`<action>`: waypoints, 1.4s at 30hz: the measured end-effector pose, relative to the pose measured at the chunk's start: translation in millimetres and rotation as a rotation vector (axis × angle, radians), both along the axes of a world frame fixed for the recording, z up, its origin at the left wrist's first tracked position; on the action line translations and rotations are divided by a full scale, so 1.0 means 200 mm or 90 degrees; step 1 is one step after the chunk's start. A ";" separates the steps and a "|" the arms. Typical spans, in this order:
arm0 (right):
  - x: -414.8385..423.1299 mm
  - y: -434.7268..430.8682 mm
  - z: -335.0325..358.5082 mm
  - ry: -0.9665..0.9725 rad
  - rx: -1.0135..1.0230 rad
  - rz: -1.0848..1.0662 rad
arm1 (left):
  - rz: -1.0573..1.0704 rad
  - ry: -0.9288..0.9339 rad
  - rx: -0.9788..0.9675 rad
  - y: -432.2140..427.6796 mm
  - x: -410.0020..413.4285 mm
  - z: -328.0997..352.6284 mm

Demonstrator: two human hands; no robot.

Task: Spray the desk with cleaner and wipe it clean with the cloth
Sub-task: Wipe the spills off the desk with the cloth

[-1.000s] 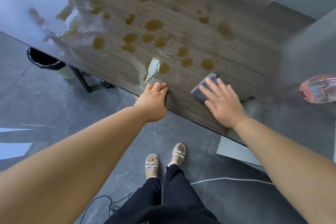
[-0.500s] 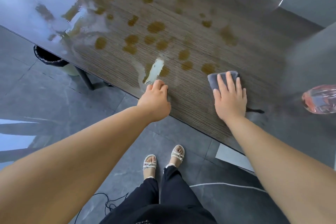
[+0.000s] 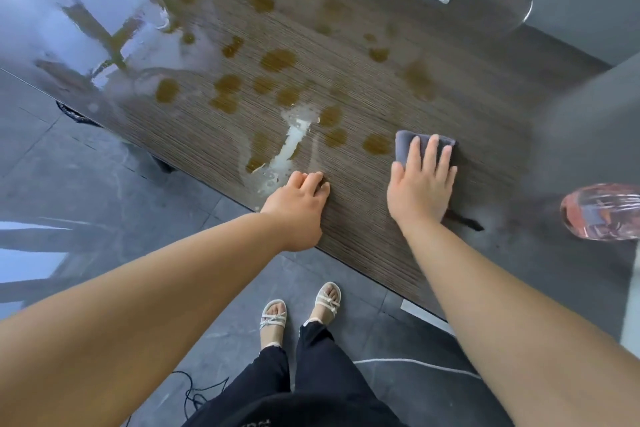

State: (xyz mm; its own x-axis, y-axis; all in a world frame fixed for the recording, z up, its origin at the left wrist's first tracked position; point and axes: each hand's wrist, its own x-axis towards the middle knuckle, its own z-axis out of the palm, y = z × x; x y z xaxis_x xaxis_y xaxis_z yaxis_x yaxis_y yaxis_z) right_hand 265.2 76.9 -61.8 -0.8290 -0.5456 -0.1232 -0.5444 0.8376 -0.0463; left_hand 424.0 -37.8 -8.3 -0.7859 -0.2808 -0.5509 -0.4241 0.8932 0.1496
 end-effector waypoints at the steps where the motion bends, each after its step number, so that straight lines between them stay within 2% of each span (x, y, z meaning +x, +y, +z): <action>1: 0.04 -0.04 0.00 -0.001 0.000 0.030 | -0.005 -0.005 -0.006 0.00 -0.01 0.01; 5: 0.01 0.08 -0.02 -0.021 -0.009 0.381 | -0.010 -0.016 0.005 -0.03 -0.05 0.04; 7: -0.15 0.15 -0.03 -0.017 -0.002 0.441 | -0.017 -0.025 0.014 -0.04 -0.05 0.04; 8: -0.22 0.14 -0.02 -0.007 0.002 0.395 | -0.023 -0.027 0.016 -0.05 -0.05 0.05; 11: -0.23 -0.03 -0.01 0.014 0.002 0.082 | -0.033 -0.021 0.010 -0.05 -0.04 0.04; 12: -0.17 -0.11 -0.01 0.010 -0.004 0.017 | -0.034 -0.019 0.006 -0.05 -0.04 0.03; 13: -0.11 -0.16 0.00 0.005 -0.004 0.018 | -0.034 -0.018 0.004 -0.04 -0.04 0.03; 14: -0.05 -0.18 -0.01 0.008 -0.008 0.090 | -0.034 -0.017 0.002 -0.04 -0.03 0.03; 17: -0.04 -0.06 -0.02 -0.036 -0.018 0.445 | -0.032 -0.012 0.004 -0.04 -0.03 0.03; 19: -0.20 0.01 -0.02 -0.024 -0.007 0.531 | -0.029 -0.015 0.009 -0.04 -0.03 0.03; 20: -0.28 0.01 -0.02 -0.001 0.003 0.490 | -0.029 -0.017 0.011 -0.04 -0.04 0.03; 23: -0.29 -0.09 -0.02 0.017 -0.005 0.189 | -0.021 -0.010 0.014 -0.05 -0.04 0.02; 24: -0.22 -0.13 -0.03 0.016 -0.024 0.125 | -0.017 -0.009 0.016 -0.05 -0.04 0.02; 25: -0.13 -0.15 -0.03 0.017 -0.041 0.129 | -0.013 -0.008 0.017 -0.05 -0.03 0.02; 26: -0.05 -0.14 -0.03 0.021 -0.055 0.194 | -0.010 -0.007 0.018 -0.04 -0.03 0.02; 29: -0.02 0.02 -0.04 -0.008 -0.045 0.506 | -0.001 0.008 0.030 -0.06 -0.03 0.02; 31: -0.16 0.07 -0.04 -0.002 -0.027 0.598 | 0.032 0.037 0.061 -0.07 -0.02 0.00; 33: -0.25 0.04 -0.04 0.013 -0.022 0.506 | 0.100 0.093 0.117 -0.07 0.01 -0.01; 36: -0.08 -0.10 -0.04 0.021 -0.053 0.202 | 0.220 0.206 0.175 -0.06 0.06 -0.01; 37: 0.01 -0.14 -0.04 0.024 -0.064 0.185 | 0.255 0.234 0.168 -0.06 0.08 -0.01; 38: 0.09 -0.14 -0.05 0.026 -0.073 0.236 | 0.289 0.256 0.145 -0.06 0.11 -0.01; 41: 0.07 -0.02 -0.06 0.003 -0.045 0.593 | 0.367 0.261 0.049 -0.11 0.22 -0.03; 42: -0.02 0.00 -0.06 0.001 -0.035 0.673 | 0.383 0.239 0.022 -0.14 0.26 -0.04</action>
